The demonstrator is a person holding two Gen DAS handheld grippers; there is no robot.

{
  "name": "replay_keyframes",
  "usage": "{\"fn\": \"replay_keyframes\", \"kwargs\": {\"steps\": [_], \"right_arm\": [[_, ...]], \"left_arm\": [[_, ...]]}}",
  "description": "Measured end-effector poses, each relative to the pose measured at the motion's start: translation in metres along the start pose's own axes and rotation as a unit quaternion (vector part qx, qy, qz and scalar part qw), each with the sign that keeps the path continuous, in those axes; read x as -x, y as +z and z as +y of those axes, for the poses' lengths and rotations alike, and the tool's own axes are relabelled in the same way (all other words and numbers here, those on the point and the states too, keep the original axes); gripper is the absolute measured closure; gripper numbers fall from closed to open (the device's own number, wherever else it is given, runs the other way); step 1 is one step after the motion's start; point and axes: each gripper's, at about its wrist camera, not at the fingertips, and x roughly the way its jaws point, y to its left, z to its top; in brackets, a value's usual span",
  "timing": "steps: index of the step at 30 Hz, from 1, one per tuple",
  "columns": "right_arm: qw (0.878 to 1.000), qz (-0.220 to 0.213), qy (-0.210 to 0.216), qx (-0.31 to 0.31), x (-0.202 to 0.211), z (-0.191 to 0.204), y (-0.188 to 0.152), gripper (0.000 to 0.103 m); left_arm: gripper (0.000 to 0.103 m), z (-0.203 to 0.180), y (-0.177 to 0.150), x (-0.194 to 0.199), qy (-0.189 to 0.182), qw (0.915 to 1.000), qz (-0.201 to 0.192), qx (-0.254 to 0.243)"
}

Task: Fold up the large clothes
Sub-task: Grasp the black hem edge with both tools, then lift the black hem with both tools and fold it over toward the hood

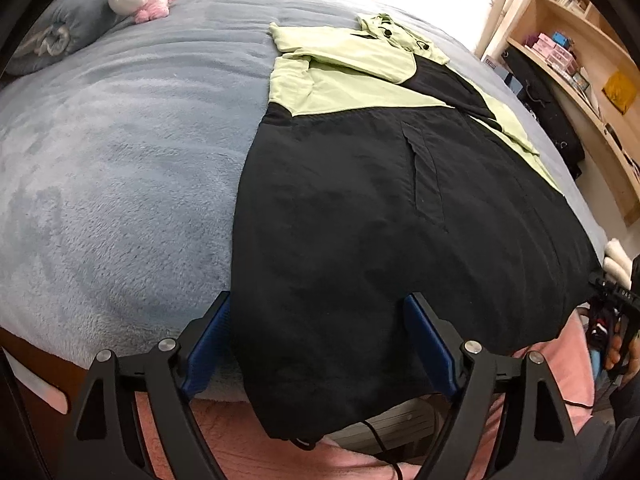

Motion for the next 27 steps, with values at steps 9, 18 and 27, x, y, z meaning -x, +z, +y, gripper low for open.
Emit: {"fn": "replay_keyframes", "kwargs": {"steps": [9, 18, 27], "right_arm": [[0.997, -0.008, -0.058, 0.044, 0.022, 0.031, 0.003, 0.088], [0.991, -0.077, -0.052, 0.098, 0.101, 0.084, 0.017, 0.089], [0.989, -0.138, 0.003, 0.060, 0.157, 0.091, 0.049, 0.089]], "left_arm": [[0.099, -0.018, 0.003, 0.031, 0.042, 0.9990, -0.006, -0.012], [0.101, -0.035, 0.008, 0.100, -0.011, 0.9983, -0.050, 0.027], [0.101, -0.024, 0.025, 0.163, -0.083, 0.9866, -0.100, 0.098]]}}
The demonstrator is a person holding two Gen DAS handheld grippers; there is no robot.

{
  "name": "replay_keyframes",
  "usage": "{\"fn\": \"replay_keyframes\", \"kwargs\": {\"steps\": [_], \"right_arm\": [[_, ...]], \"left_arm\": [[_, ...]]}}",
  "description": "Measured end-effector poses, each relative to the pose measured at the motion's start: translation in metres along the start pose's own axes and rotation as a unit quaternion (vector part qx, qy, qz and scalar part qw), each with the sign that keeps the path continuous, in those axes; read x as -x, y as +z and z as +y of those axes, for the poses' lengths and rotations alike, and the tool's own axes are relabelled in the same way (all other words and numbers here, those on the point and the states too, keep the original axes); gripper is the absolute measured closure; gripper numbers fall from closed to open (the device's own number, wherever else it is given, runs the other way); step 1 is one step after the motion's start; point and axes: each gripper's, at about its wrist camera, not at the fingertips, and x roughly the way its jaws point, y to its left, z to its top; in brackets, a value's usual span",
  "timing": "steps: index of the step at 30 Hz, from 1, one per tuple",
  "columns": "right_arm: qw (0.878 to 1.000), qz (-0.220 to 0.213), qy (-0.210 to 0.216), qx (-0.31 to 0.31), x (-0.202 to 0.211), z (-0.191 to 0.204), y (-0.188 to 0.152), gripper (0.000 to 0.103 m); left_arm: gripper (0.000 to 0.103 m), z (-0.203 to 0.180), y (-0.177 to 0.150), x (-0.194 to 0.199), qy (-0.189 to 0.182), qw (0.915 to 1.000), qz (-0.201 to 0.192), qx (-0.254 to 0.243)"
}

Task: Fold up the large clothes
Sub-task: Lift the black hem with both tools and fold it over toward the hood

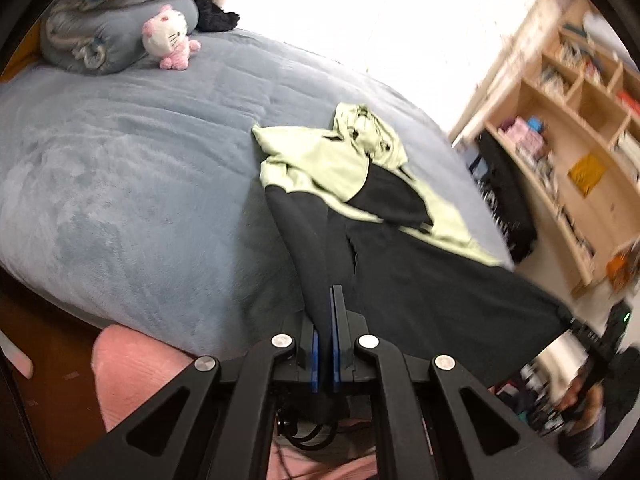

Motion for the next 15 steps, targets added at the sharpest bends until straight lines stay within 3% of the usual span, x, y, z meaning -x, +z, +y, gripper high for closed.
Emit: {"fn": "replay_keyframes", "kwargs": {"steps": [5, 11, 15], "right_arm": [[0.998, -0.022, 0.008, -0.058, -0.018, -0.018, 0.029, 0.089], [0.992, -0.037, 0.018, -0.119, -0.068, -0.044, 0.074, 0.089], [0.992, -0.035, 0.021, -0.123, -0.108, -0.044, 0.111, 0.089]], "left_arm": [[0.101, 0.006, 0.039, -0.013, -0.028, 0.9985, -0.021, 0.042], [0.101, 0.018, 0.103, -0.051, -0.016, 0.9959, -0.047, 0.076], [0.101, 0.020, 0.143, -0.090, -0.006, 0.9953, -0.048, 0.084]]}}
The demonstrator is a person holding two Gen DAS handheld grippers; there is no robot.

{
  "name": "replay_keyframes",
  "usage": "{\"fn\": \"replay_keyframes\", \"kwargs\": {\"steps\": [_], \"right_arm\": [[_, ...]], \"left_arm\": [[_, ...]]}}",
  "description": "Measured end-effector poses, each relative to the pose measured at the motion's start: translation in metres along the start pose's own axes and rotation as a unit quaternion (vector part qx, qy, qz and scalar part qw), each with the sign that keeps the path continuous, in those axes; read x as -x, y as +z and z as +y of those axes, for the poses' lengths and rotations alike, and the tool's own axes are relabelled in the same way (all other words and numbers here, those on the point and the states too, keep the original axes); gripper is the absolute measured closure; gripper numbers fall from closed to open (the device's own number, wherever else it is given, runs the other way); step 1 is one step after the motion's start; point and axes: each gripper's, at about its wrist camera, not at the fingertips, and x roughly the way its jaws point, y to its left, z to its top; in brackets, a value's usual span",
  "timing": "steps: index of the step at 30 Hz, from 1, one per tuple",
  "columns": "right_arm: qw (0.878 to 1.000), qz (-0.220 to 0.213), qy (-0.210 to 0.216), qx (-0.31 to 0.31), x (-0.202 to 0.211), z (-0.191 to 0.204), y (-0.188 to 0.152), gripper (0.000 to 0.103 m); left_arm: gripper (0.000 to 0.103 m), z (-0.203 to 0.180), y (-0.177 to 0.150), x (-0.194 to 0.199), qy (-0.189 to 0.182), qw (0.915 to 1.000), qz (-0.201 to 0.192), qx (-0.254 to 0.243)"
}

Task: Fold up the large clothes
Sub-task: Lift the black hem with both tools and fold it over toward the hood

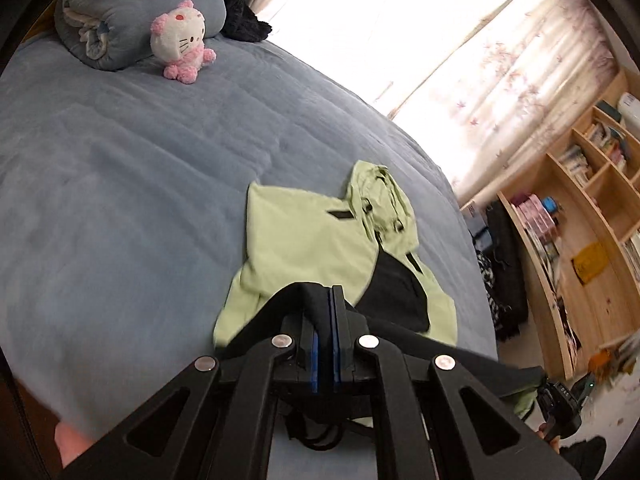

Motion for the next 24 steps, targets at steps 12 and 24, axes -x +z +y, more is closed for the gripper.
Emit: {"fn": "replay_keyframes", "kwargs": {"steps": [12, 24], "right_arm": [[0.997, 0.055, -0.050, 0.000, -0.201, -0.004, 0.075, 0.088], [0.993, 0.104, -0.053, -0.018, -0.289, -0.046, 0.075, 0.043]], "left_arm": [[0.099, 0.014, 0.098, -0.179, 0.051, 0.9983, 0.019, 0.021], [0.038, 0.048, 0.133, -0.264, 0.048, 0.9977, 0.034, 0.036]]}}
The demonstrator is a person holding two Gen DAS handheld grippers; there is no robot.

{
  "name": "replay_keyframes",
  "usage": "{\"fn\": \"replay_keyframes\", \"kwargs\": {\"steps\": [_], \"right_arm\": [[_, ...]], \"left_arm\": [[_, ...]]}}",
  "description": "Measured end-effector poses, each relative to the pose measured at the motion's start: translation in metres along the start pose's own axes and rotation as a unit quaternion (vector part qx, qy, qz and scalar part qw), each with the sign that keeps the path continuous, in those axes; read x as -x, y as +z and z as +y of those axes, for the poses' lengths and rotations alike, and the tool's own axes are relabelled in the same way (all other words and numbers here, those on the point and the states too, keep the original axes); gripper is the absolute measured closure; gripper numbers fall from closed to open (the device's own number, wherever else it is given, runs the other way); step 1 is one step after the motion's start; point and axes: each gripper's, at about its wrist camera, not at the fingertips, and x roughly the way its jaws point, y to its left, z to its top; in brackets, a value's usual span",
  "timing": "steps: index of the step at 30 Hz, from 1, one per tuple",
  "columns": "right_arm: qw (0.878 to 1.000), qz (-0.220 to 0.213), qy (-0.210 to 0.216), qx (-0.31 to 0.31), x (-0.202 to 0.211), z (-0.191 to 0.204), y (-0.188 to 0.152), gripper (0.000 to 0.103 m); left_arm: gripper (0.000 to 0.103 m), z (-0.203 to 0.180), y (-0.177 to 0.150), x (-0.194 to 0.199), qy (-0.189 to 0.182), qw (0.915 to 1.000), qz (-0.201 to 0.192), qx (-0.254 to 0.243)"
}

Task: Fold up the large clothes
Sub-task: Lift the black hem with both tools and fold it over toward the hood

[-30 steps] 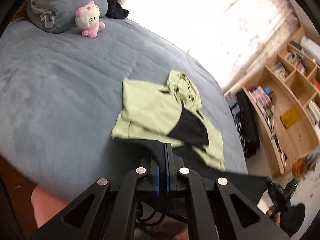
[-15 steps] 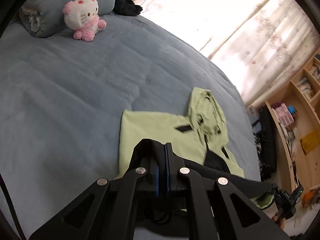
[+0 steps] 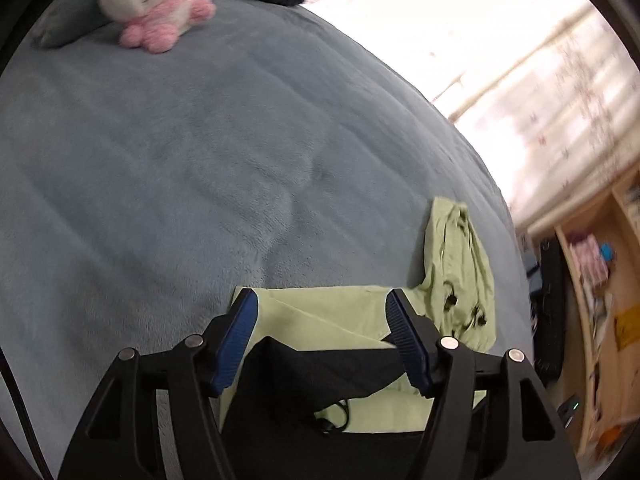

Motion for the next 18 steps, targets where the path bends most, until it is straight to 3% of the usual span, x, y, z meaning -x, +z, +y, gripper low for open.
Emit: {"fn": "replay_keyframes", "kwargs": {"steps": [6, 12, 14, 16, 17, 18], "right_arm": [[0.999, 0.002, 0.016, 0.034, 0.003, -0.011, -0.003, 0.041], [0.996, 0.018, 0.015, 0.081, -0.003, -0.004, -0.011, 0.041], [0.995, 0.022, 0.010, 0.095, -0.006, 0.001, -0.013, 0.041], [0.994, 0.023, 0.006, 0.107, -0.008, 0.005, -0.015, 0.041], [0.993, 0.023, 0.003, 0.114, -0.009, 0.007, -0.016, 0.041], [0.993, 0.023, 0.000, 0.118, -0.011, 0.008, -0.017, 0.041]], "left_arm": [[0.038, -0.008, -0.020, -0.010, -0.024, 0.9929, 0.038, -0.110], [0.038, -0.014, -0.046, 0.006, -0.043, 0.9676, 0.070, -0.238], [0.038, -0.017, -0.058, 0.011, -0.040, 0.9529, 0.086, -0.288], [0.038, -0.023, -0.075, 0.011, -0.022, 0.9312, 0.102, -0.349], [0.038, -0.026, -0.083, 0.009, -0.007, 0.9194, 0.105, -0.379], [0.038, -0.031, -0.094, 0.004, 0.018, 0.9016, 0.103, -0.420]]}}
